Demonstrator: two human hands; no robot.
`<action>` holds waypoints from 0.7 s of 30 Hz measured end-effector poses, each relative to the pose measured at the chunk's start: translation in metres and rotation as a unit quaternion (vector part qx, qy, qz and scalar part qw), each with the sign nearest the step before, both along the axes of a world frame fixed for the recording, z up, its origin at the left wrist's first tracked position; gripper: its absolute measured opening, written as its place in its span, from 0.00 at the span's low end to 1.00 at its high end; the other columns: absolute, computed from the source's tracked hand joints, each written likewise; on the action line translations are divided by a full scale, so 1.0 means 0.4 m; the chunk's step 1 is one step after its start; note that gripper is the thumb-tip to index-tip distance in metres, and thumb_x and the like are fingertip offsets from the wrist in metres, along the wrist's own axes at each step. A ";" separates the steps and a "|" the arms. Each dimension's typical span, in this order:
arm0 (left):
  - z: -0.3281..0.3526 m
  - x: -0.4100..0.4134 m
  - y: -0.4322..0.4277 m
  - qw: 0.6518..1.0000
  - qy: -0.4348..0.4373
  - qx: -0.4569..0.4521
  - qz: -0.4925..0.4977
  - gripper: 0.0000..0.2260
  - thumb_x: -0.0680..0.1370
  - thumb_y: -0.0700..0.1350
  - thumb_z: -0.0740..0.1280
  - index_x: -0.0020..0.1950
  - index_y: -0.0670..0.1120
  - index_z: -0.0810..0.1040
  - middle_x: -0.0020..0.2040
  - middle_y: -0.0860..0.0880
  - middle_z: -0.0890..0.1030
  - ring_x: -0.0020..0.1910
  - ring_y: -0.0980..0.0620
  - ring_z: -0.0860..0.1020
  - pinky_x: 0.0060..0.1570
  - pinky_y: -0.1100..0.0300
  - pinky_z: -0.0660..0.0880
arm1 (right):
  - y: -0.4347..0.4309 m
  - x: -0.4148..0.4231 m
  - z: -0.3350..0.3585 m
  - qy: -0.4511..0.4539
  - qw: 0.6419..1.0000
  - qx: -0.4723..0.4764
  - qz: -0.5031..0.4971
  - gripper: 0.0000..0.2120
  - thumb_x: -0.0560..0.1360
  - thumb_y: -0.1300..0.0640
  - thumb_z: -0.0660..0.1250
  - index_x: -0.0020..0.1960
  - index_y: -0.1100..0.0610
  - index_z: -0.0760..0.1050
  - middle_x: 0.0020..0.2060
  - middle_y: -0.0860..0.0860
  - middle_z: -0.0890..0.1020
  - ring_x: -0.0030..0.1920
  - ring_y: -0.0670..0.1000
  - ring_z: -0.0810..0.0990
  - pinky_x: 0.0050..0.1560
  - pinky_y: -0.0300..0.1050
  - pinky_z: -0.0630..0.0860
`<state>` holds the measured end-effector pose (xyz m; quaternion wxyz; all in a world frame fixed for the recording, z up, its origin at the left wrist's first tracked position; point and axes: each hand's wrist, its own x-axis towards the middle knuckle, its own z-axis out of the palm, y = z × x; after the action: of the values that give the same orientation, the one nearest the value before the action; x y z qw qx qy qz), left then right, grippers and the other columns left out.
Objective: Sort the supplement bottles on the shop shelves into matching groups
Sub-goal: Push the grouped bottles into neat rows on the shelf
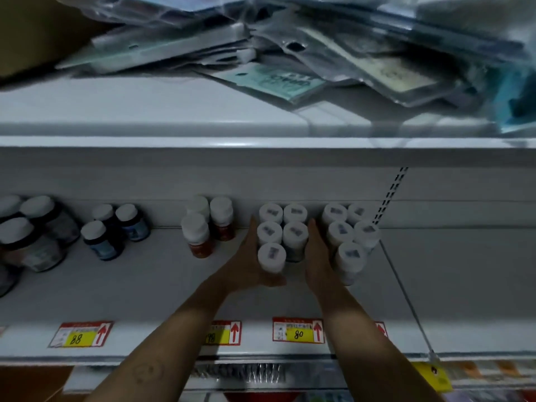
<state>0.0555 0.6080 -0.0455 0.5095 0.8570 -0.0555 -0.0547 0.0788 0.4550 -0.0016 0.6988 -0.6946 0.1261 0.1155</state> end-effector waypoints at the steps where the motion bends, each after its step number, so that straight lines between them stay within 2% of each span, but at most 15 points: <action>1: 0.003 0.001 -0.005 1.000 0.009 -0.011 -0.002 0.67 0.61 0.46 0.82 0.75 0.51 0.27 0.80 0.53 0.47 0.78 0.58 0.49 0.75 0.62 0.58 | -0.006 0.002 0.004 0.000 1.000 0.009 0.003 0.21 0.83 0.51 0.51 0.71 0.59 0.67 0.68 0.59 0.74 0.68 0.60 0.73 0.69 0.59 0.68; 2: 0.008 0.001 -0.011 1.000 0.009 -0.027 -0.006 0.66 0.62 0.42 0.82 0.75 0.52 0.28 0.79 0.54 0.49 0.77 0.60 0.51 0.71 0.69 0.59 | -0.010 0.008 0.006 0.002 1.000 0.005 0.005 0.21 0.83 0.50 0.51 0.70 0.59 0.68 0.67 0.59 0.74 0.67 0.60 0.73 0.69 0.59 0.69; 3: 0.011 0.002 -0.018 0.999 0.004 -0.042 -0.009 0.64 0.62 0.38 0.81 0.76 0.53 0.30 0.79 0.55 0.51 0.76 0.61 0.52 0.69 0.72 0.61 | -0.013 0.013 0.008 0.007 1.000 0.007 0.010 0.22 0.83 0.49 0.52 0.70 0.60 0.68 0.66 0.59 0.75 0.67 0.60 0.74 0.68 0.59 0.69; 6: 0.022 0.003 -0.040 0.998 -0.021 -0.057 -0.011 0.62 0.62 0.34 0.80 0.75 0.60 0.36 0.77 0.59 0.56 0.74 0.67 0.57 0.70 0.68 0.64 | -0.026 0.020 0.002 -0.002 0.999 0.028 0.015 0.22 0.83 0.48 0.52 0.69 0.60 0.69 0.66 0.59 0.76 0.66 0.60 0.74 0.67 0.58 0.70; 9: 0.025 0.004 -0.049 0.998 -0.032 -0.049 -0.011 0.59 0.62 0.32 0.80 0.71 0.66 0.40 0.74 0.64 0.56 0.72 0.71 0.57 0.66 0.74 0.63 | -0.035 0.018 0.007 -0.010 0.999 0.037 0.025 0.22 0.83 0.47 0.51 0.70 0.59 0.69 0.66 0.59 0.76 0.66 0.59 0.74 0.66 0.55 0.71; 11: 0.024 0.002 -0.052 0.999 -0.023 -0.037 -0.007 0.60 0.63 0.35 0.80 0.71 0.66 0.38 0.74 0.65 0.54 0.72 0.73 0.54 0.65 0.76 0.61 | -0.034 0.017 0.011 -0.002 0.999 0.042 0.015 0.22 0.83 0.47 0.51 0.70 0.59 0.69 0.65 0.58 0.76 0.67 0.59 0.74 0.64 0.52 0.71; 13: 0.017 -0.001 -0.052 0.999 -0.002 -0.034 -0.001 0.61 0.63 0.36 0.80 0.72 0.60 0.33 0.74 0.66 0.52 0.70 0.77 0.53 0.66 0.77 0.59 | -0.028 0.005 0.023 -0.004 0.999 0.052 0.001 0.20 0.83 0.47 0.52 0.68 0.56 0.71 0.64 0.57 0.77 0.68 0.58 0.73 0.66 0.52 0.70; 15: 0.009 -0.006 -0.048 0.999 0.023 -0.040 0.007 0.64 0.64 0.39 0.81 0.74 0.52 0.29 0.76 0.61 0.51 0.73 0.70 0.52 0.72 0.68 0.57 | -0.027 -0.004 0.031 -0.014 0.995 0.095 -0.025 0.14 0.83 0.50 0.54 0.61 0.52 0.75 0.59 0.55 0.78 0.68 0.56 0.72 0.67 0.52 0.68; 16: 0.010 -0.009 -0.045 0.999 0.029 -0.036 0.007 0.65 0.63 0.42 0.81 0.75 0.49 0.27 0.78 0.57 0.50 0.75 0.65 0.50 0.74 0.62 0.55 | -0.028 -0.008 0.031 -0.019 0.994 0.104 -0.034 0.14 0.83 0.53 0.53 0.60 0.55 0.76 0.58 0.57 0.79 0.66 0.57 0.73 0.66 0.51 0.68; 18: 0.012 -0.013 -0.035 0.999 0.025 -0.018 0.006 0.68 0.60 0.50 0.82 0.75 0.48 0.26 0.80 0.53 0.47 0.77 0.58 0.48 0.75 0.57 0.53 | -0.031 -0.021 0.043 -0.025 0.997 0.069 -0.025 0.19 0.83 0.53 0.53 0.65 0.63 0.72 0.61 0.60 0.77 0.66 0.61 0.73 0.64 0.51 0.69; 19: 0.014 -0.014 -0.029 1.000 0.021 -0.007 0.008 0.69 0.59 0.54 0.82 0.75 0.49 0.26 0.80 0.53 0.46 0.78 0.57 0.47 0.75 0.56 0.52 | -0.029 -0.022 0.034 -0.021 0.998 0.060 -0.012 0.20 0.83 0.50 0.53 0.66 0.60 0.72 0.61 0.58 0.78 0.66 0.60 0.74 0.63 0.50 0.70; 21: 0.020 -0.016 -0.023 1.000 0.001 0.020 0.014 0.70 0.57 0.60 0.81 0.75 0.50 0.26 0.80 0.53 0.46 0.78 0.57 0.46 0.75 0.57 0.50 | -0.021 -0.039 0.019 -0.029 0.997 0.062 -0.029 0.17 0.81 0.45 0.55 0.60 0.53 0.75 0.56 0.53 0.81 0.62 0.55 0.77 0.63 0.51 0.72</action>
<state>0.0490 0.5989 -0.0377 0.4932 0.8675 -0.0418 -0.0490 0.0631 0.4467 0.0059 0.7468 -0.6491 0.1183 0.0827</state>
